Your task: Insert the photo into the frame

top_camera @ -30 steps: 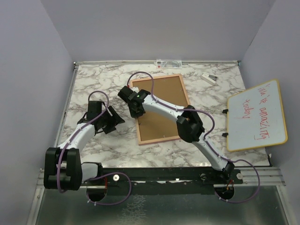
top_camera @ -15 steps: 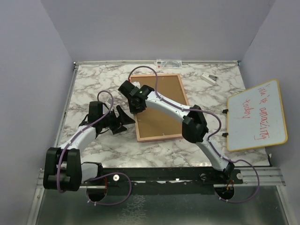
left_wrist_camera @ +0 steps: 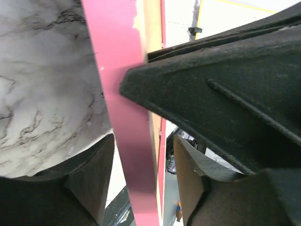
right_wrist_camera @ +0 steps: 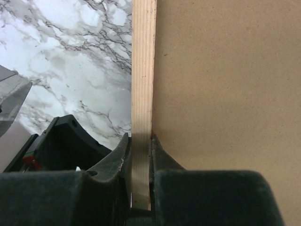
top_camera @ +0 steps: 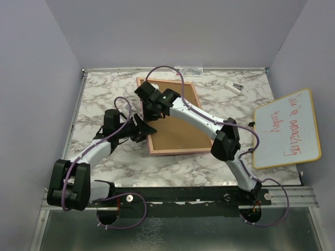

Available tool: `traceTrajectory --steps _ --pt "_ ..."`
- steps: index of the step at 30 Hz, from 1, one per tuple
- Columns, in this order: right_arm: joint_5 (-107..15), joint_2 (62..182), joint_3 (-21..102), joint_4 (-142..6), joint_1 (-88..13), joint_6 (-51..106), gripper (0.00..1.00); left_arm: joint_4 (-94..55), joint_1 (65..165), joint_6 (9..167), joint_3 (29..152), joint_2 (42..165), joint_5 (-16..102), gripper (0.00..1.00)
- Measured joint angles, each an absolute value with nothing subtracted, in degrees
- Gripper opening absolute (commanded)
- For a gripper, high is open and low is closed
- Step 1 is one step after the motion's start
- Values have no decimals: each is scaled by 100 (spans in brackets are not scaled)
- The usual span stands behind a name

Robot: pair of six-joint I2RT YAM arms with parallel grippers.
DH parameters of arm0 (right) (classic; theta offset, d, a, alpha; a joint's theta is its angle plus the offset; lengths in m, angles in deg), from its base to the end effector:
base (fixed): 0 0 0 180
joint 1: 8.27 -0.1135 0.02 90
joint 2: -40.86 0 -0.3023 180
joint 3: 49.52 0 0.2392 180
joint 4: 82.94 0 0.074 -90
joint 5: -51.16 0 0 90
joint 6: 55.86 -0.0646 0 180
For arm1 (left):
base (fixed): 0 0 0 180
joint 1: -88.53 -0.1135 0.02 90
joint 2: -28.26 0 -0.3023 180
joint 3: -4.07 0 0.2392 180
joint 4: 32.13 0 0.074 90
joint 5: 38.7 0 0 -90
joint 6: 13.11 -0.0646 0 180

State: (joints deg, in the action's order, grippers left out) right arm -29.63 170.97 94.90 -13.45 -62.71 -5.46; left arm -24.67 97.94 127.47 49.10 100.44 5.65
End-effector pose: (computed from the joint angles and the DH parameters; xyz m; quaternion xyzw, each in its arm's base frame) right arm 0.3138 0.4212 0.2907 -0.0990 0.9462 0.1660 0.2594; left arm 0.2276 -0.0846 0.2245 -0.1182 0.8274 -0.5116 0.1993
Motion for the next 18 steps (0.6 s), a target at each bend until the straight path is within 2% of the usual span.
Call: traceTrajectory --steps 4,8,11,18 --pt "-3011 16977 9444 -1347 -6271 -635 8 -2904 9877 13176 4838 9904 578 33" --pt "-3009 16852 9411 -1353 -6271 -740 33 -2946 9879 13388 4750 9692 667 19" --pt "-2972 16692 9310 -1415 -6271 -806 45 -2828 9879 13536 4750 9594 737 11" --pt "-2786 15908 9011 -1533 -6163 -830 51 -1719 9901 13147 5343 9456 941 2"
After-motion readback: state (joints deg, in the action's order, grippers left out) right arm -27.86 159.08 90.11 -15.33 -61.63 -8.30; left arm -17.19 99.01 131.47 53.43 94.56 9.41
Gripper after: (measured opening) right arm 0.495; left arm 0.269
